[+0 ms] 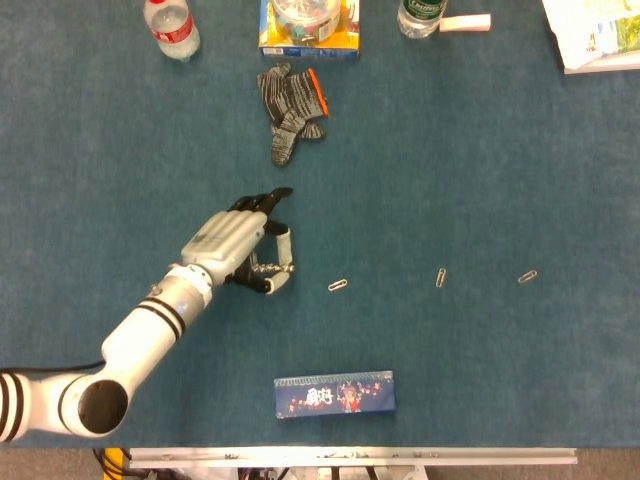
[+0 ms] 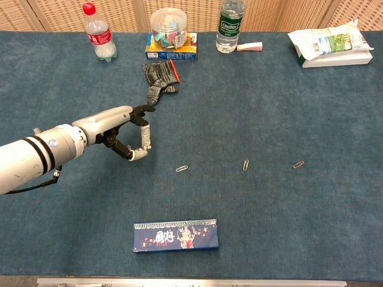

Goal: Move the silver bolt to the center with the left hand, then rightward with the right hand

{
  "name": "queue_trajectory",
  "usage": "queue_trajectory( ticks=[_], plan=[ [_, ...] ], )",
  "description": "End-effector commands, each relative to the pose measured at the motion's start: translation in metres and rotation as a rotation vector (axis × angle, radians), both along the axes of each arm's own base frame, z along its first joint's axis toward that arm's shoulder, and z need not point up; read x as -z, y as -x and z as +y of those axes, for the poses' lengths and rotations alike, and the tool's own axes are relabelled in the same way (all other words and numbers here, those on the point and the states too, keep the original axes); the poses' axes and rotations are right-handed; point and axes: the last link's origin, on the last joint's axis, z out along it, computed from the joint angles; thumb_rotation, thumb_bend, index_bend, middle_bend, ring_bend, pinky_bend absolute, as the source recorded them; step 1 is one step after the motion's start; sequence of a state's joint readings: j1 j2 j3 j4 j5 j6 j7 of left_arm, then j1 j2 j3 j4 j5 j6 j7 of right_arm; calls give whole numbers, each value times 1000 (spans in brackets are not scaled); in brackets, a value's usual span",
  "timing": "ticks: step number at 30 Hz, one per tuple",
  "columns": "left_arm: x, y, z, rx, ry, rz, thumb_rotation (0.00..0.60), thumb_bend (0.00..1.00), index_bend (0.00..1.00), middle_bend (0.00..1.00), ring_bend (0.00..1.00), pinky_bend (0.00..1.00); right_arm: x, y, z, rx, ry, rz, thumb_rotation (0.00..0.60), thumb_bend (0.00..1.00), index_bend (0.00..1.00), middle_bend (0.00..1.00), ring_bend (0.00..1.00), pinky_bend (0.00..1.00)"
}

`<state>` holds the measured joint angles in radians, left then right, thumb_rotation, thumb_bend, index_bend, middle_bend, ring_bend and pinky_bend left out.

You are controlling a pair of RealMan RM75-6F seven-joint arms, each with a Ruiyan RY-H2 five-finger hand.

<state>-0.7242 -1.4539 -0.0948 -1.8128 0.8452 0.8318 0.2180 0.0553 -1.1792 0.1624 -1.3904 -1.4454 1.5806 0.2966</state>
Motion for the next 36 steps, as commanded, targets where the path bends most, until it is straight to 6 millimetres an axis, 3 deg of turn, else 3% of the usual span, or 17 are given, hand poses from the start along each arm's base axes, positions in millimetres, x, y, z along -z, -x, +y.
queue_trajectory(
  ticks=[1, 19, 36],
  plan=[
    [1, -10, 7, 31, -1, 6, 600, 331, 589, 0, 0, 0, -4, 2, 1, 4, 10, 1, 600, 291, 621, 465, 322, 485],
    [29, -67, 32, 122, 31, 0, 600, 332, 596, 0, 0, 0, -25, 22, 14, 55, 72, 0, 600, 291, 621, 465, 322, 485],
    [48, -102, 61, 145, 25, -4, 600, 338, 598, 0, 0, 0, -38, 34, 20, 90, 120, -9, 600, 292, 621, 465, 322, 485]
  ],
)
